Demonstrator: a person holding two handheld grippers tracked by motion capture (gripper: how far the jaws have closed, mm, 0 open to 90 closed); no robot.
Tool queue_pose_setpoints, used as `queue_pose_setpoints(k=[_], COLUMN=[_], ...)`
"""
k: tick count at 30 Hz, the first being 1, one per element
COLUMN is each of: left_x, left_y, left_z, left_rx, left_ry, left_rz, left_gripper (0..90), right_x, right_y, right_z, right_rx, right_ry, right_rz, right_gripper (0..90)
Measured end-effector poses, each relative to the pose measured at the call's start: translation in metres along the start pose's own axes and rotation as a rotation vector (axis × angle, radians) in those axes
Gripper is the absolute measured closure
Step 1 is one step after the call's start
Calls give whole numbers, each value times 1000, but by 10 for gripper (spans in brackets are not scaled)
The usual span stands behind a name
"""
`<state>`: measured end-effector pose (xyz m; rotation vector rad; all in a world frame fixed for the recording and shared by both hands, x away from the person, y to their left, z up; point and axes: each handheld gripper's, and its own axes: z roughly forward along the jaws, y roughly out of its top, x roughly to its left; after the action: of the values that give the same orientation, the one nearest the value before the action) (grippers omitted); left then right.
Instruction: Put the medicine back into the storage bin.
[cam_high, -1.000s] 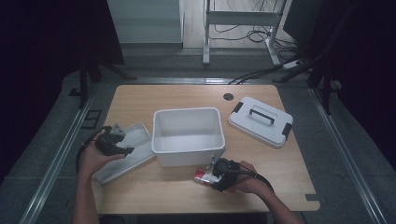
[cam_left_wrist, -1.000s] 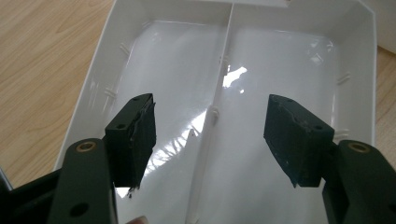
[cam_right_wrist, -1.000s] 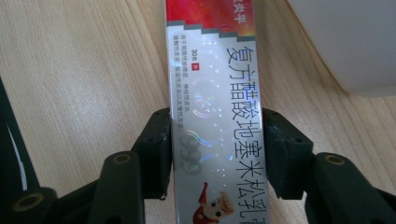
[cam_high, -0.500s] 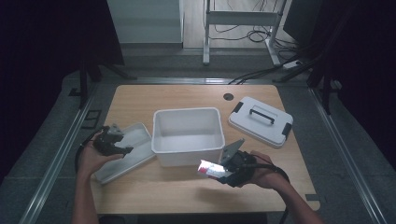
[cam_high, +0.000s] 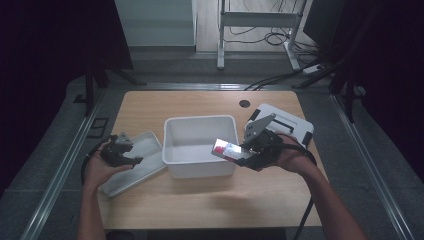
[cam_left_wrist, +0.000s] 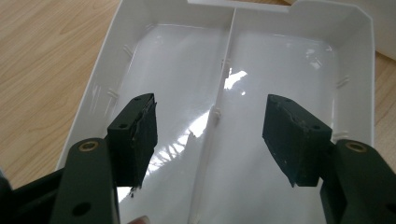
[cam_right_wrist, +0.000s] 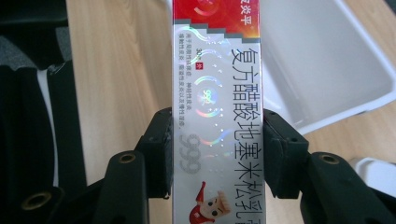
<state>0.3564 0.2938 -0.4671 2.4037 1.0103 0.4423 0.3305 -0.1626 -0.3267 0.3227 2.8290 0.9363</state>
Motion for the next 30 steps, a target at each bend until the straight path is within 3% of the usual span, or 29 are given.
queue_pose_setpoints(k=[16, 30], left_x=[-1, 0], left_y=[1, -1], left_z=[8, 7], left_rx=[26, 25], left_ry=[-11, -18], left_rz=[0, -4], left_gripper=[357, 361], right_x=[-39, -52], right_y=[19, 40], right_z=[15, 32], right_rx=[16, 34], right_ry=[-13, -8], right_rz=[-26, -59], right_gripper=[510, 509])
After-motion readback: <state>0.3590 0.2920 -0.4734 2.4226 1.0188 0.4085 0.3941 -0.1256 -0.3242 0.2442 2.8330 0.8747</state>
